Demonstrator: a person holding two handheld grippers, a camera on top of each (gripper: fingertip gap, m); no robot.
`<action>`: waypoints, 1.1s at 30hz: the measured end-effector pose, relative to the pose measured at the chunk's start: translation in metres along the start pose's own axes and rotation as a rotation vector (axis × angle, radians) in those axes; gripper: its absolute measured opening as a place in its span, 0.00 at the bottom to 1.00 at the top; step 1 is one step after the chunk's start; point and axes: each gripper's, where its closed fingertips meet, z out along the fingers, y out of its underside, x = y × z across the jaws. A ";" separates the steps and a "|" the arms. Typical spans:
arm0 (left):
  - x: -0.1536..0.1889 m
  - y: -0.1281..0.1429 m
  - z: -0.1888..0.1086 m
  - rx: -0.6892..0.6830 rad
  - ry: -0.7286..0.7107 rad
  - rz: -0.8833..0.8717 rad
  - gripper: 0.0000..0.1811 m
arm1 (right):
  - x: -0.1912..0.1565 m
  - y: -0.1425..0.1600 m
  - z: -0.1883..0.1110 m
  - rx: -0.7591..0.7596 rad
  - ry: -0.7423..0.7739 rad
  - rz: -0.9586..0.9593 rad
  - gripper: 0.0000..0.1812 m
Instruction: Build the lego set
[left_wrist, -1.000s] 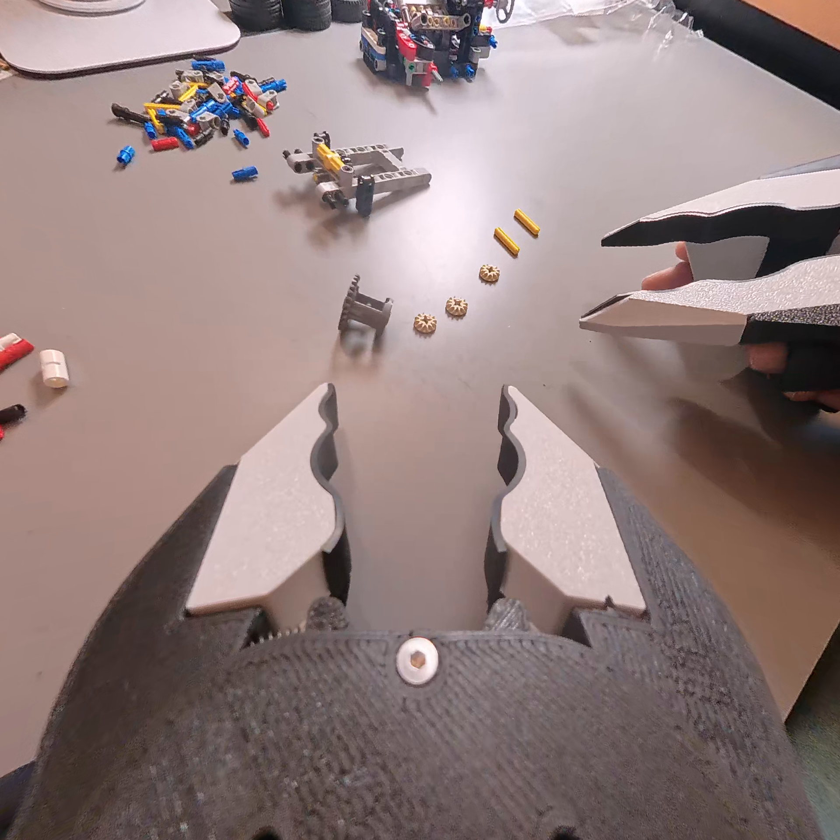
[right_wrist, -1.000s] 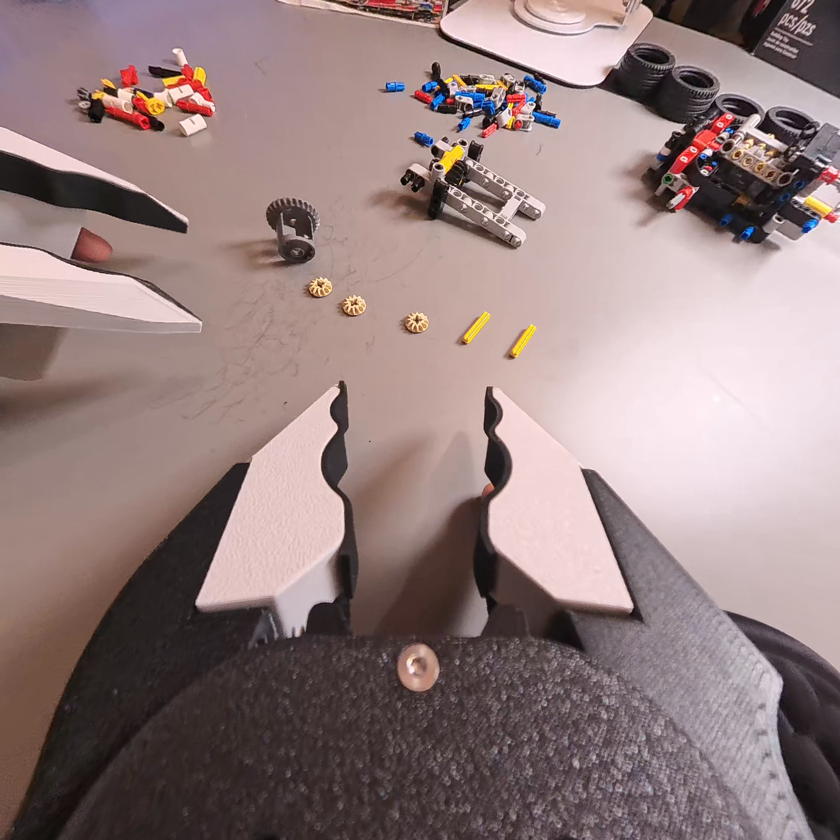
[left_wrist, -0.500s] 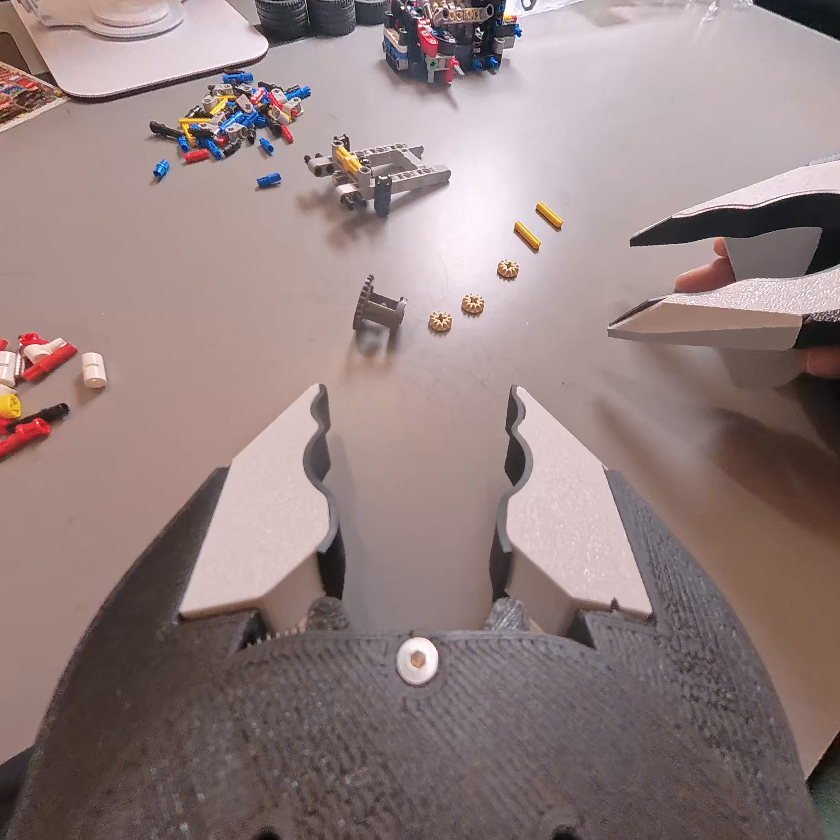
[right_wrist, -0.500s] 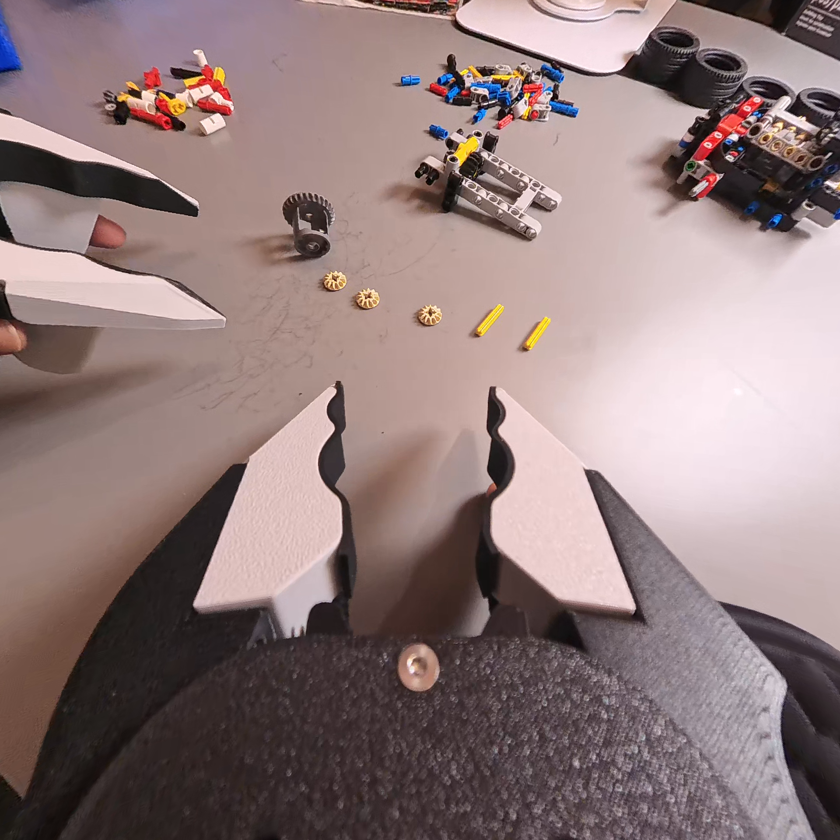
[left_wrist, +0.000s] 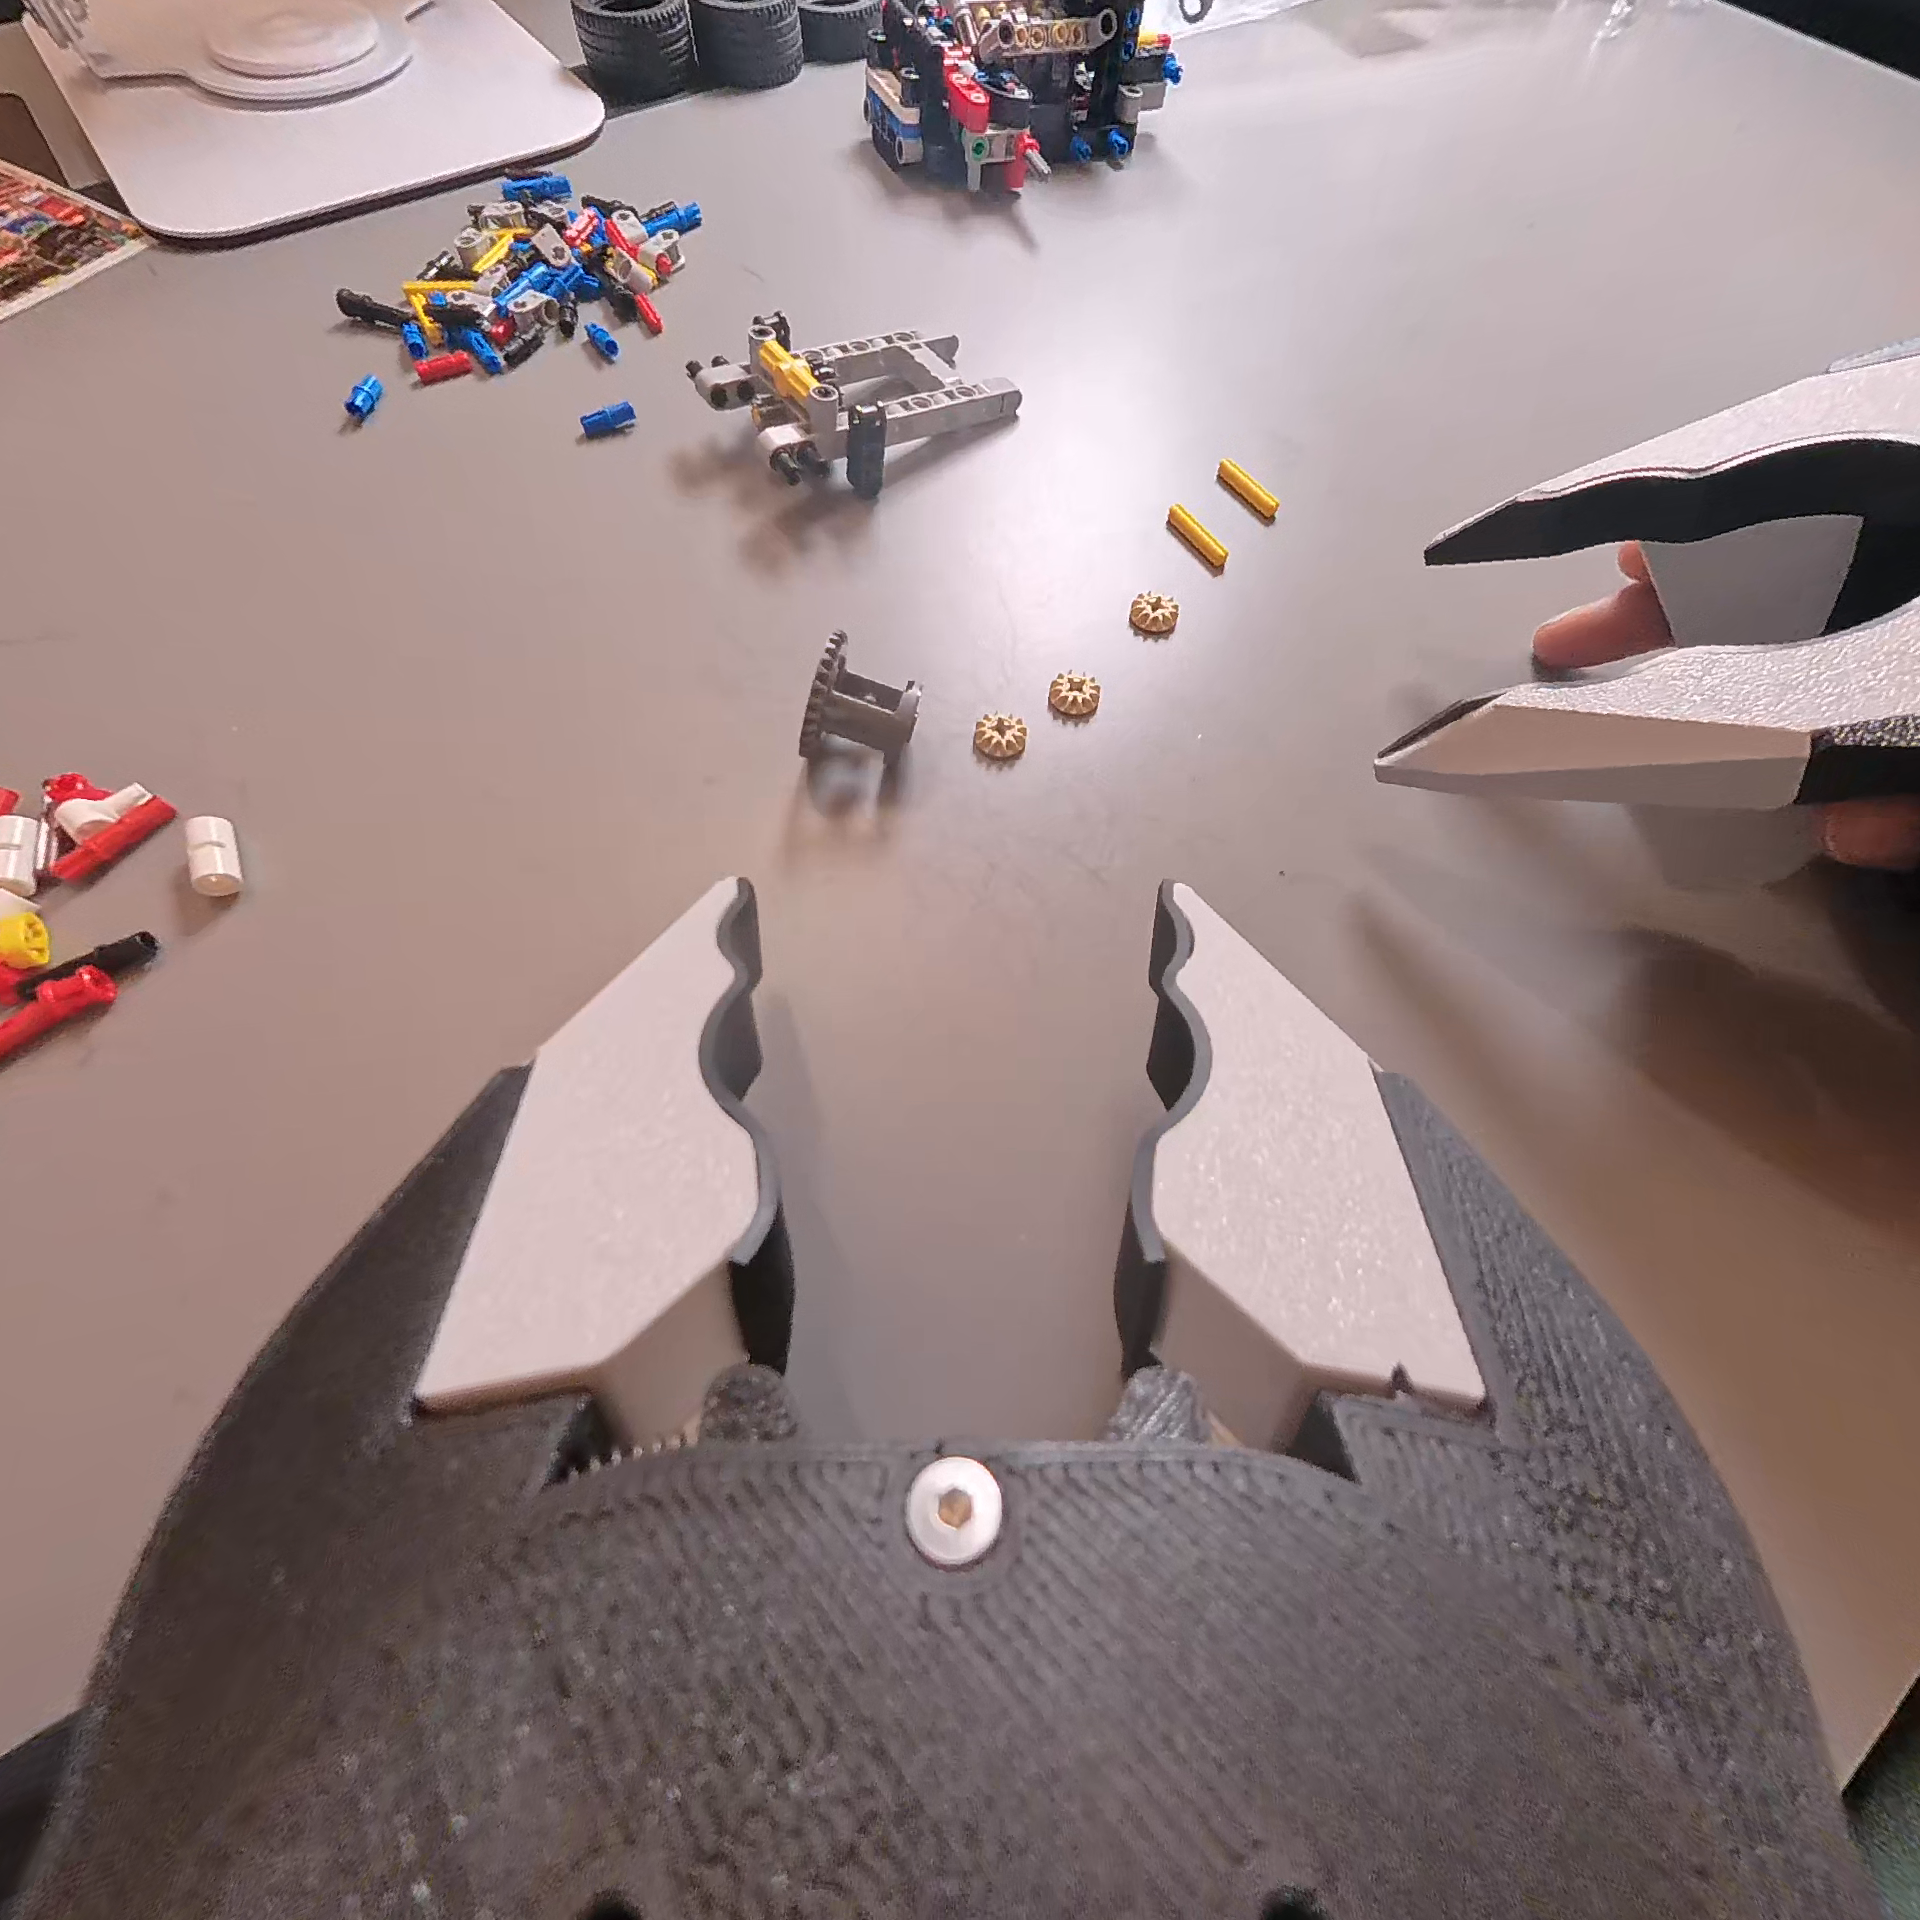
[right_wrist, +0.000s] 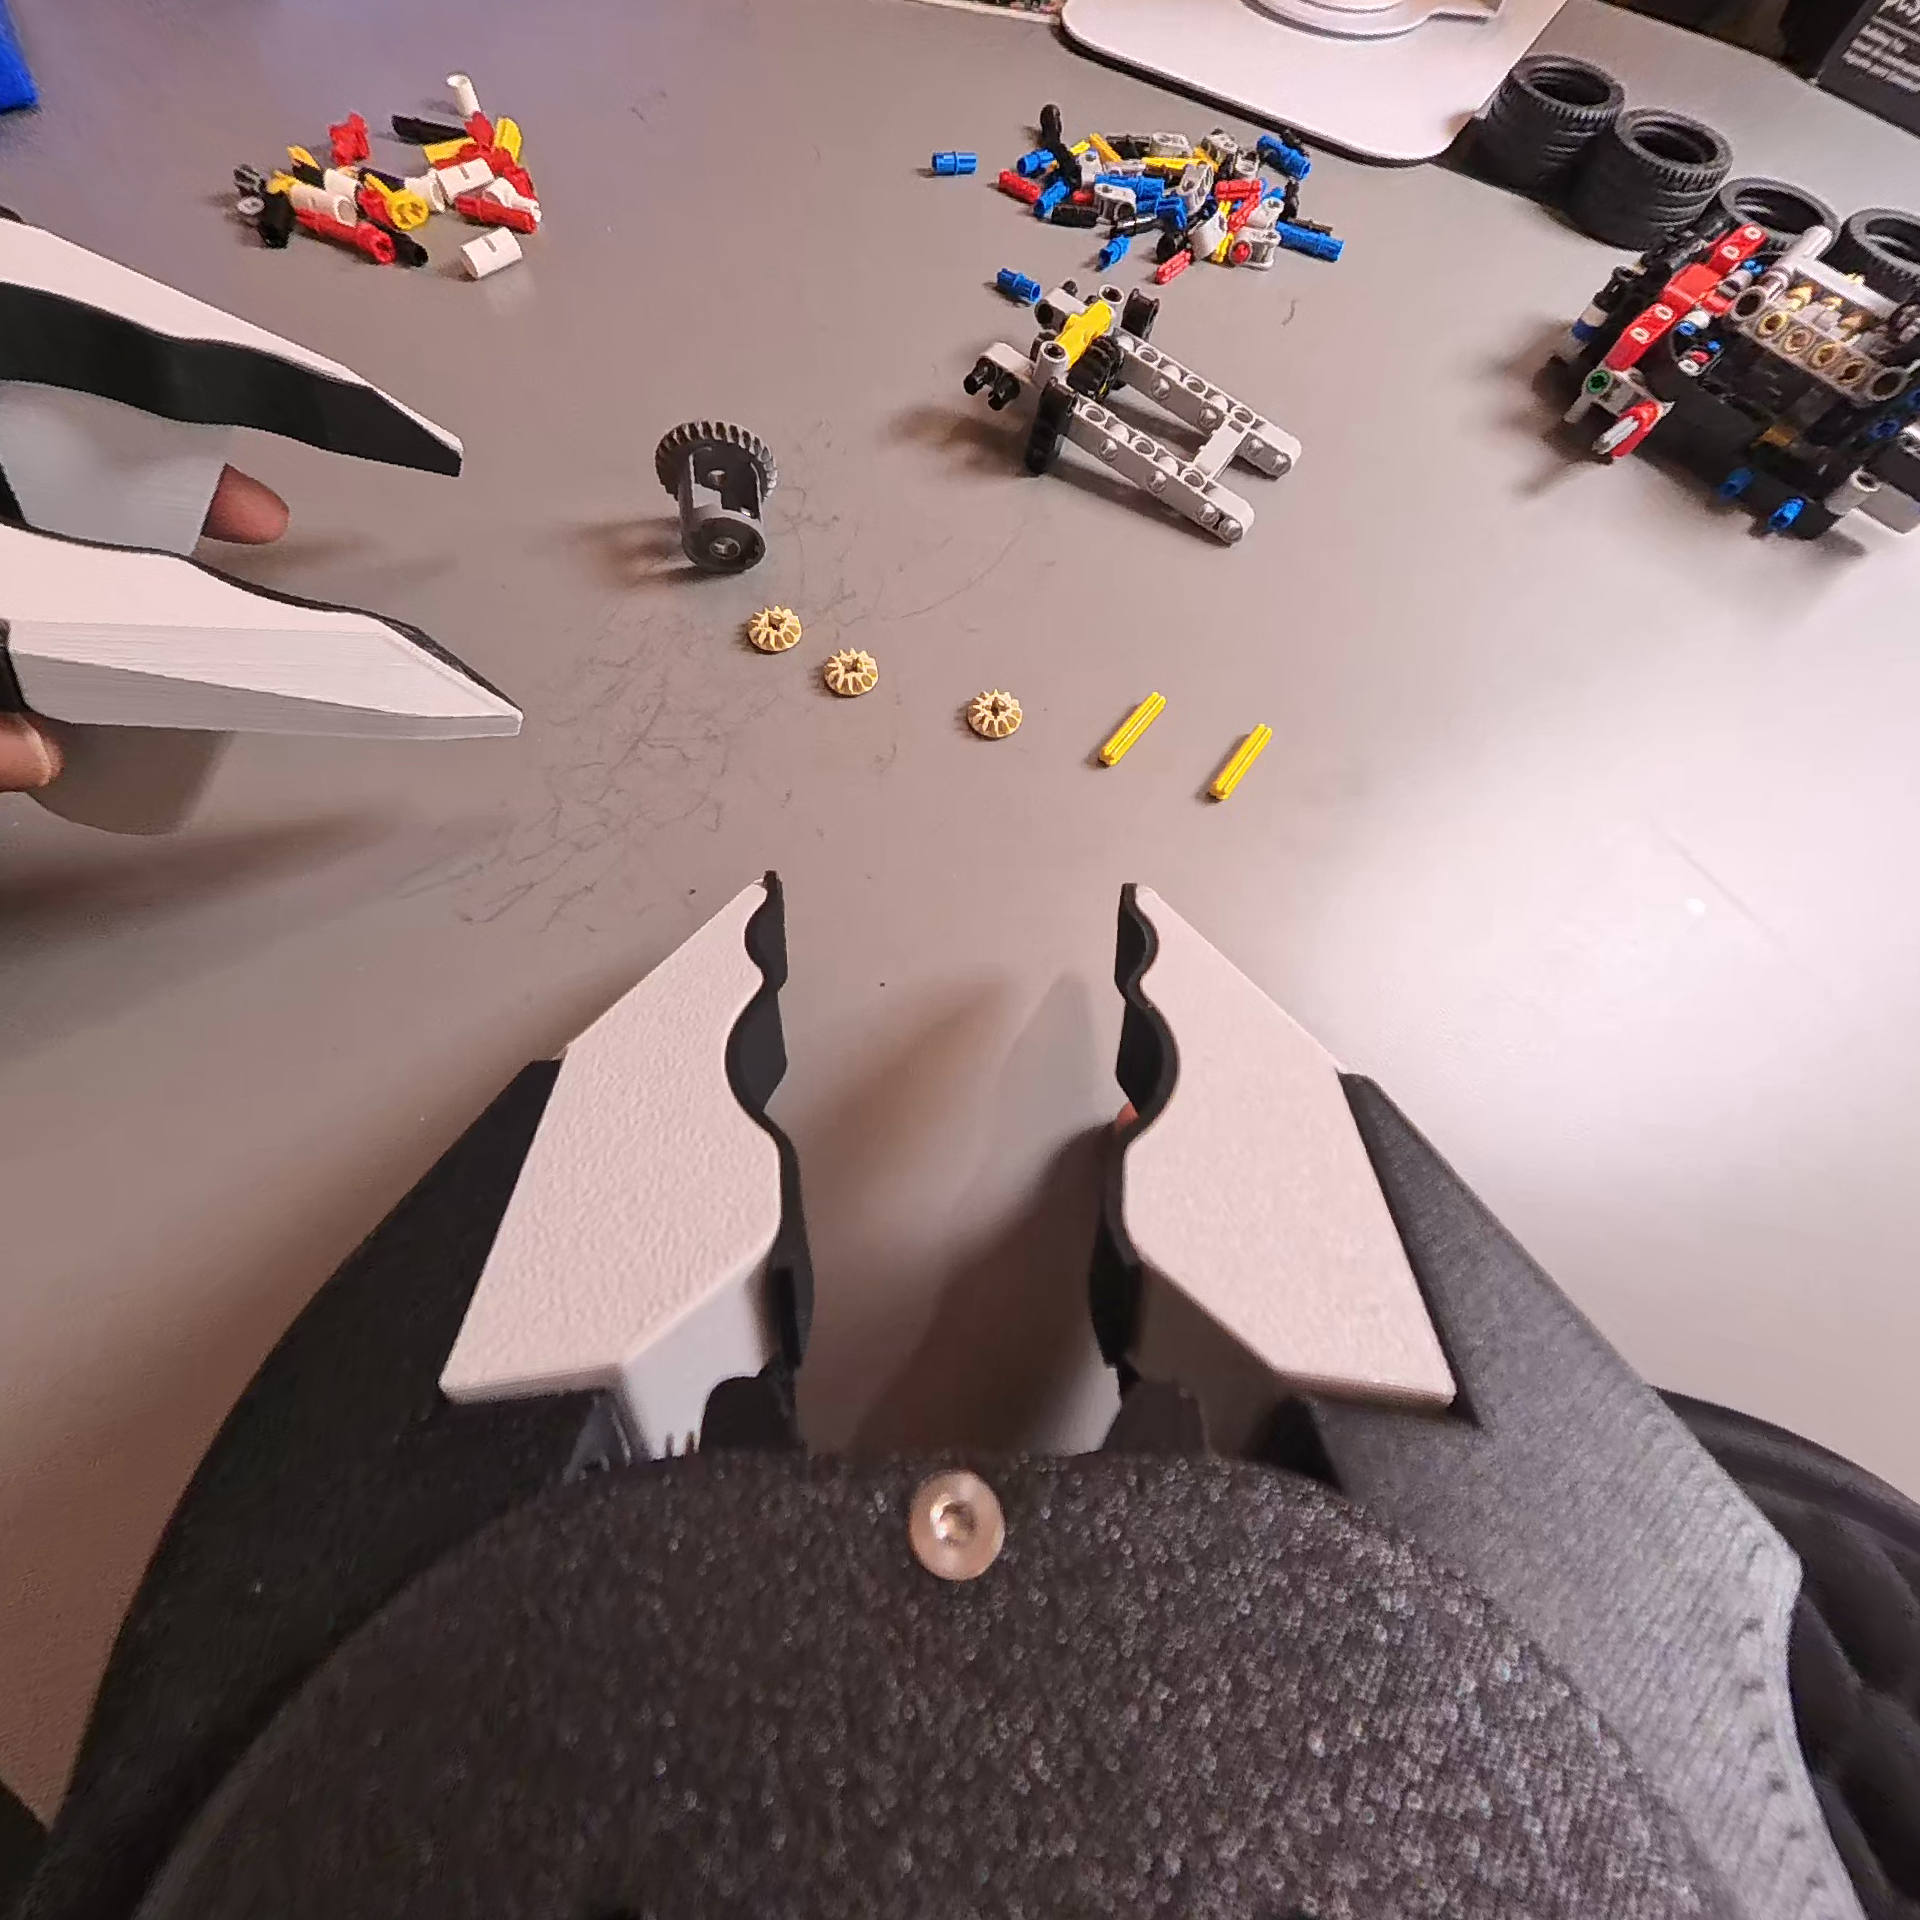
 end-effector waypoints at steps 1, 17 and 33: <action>0.000 0.000 0.000 0.001 -0.001 0.003 0.41 | 0.000 0.000 0.000 0.000 -0.002 0.002 0.35; 0.002 0.002 0.001 -0.014 -0.007 0.022 0.40 | -0.002 0.003 0.002 -0.024 -0.001 -0.023 0.36; 0.003 0.001 0.000 -0.003 -0.007 0.035 0.39 | -0.001 0.003 0.003 -0.027 0.014 -0.023 0.35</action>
